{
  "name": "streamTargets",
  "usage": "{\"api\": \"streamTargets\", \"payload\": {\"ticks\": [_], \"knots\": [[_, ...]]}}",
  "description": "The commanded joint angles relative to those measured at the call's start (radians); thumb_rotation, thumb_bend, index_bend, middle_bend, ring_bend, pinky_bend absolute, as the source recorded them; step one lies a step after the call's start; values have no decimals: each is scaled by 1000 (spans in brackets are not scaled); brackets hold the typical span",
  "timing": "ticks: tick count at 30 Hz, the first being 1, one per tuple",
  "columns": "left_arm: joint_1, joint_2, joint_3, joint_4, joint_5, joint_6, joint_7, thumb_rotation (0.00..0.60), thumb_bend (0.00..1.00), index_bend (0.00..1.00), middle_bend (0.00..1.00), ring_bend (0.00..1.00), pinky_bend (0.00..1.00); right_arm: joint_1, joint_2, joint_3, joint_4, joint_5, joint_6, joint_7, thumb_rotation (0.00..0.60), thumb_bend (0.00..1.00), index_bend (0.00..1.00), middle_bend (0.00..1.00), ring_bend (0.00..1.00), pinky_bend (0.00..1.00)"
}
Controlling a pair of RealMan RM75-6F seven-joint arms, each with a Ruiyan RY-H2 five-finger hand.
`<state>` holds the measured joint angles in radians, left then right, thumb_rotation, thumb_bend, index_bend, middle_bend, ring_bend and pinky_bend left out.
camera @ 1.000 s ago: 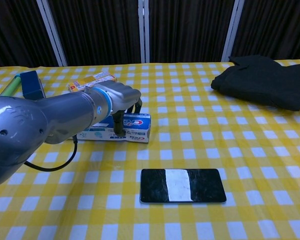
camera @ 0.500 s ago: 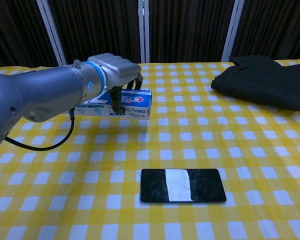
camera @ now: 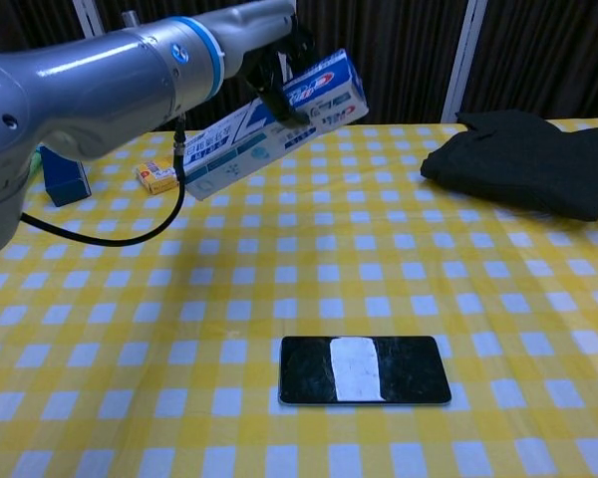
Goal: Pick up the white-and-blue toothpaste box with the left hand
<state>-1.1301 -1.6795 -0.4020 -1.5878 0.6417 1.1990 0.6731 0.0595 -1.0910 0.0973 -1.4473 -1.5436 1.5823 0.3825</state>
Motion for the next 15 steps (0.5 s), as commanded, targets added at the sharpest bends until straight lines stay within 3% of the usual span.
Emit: {"api": "streamTargets", "payload": {"ticks": [1,5,15], "knots": [[15,-3,-52,-11,50,20,-72,600,494,523,351,359,411,0,0,0,0,0,0,0,600,52,64,0,0,0],[20,-8,-66,-12,131,55,-125,600,493,518,351,359,411,0,-1,1,0,1,0,-1,600,51,65,0,0,0],[36,-10,-62,-9,200,70,-172,600,484,505,338,359,404,0,-1,-1,-2,-3,2,-2,600,52,65,0,0,0]]}}
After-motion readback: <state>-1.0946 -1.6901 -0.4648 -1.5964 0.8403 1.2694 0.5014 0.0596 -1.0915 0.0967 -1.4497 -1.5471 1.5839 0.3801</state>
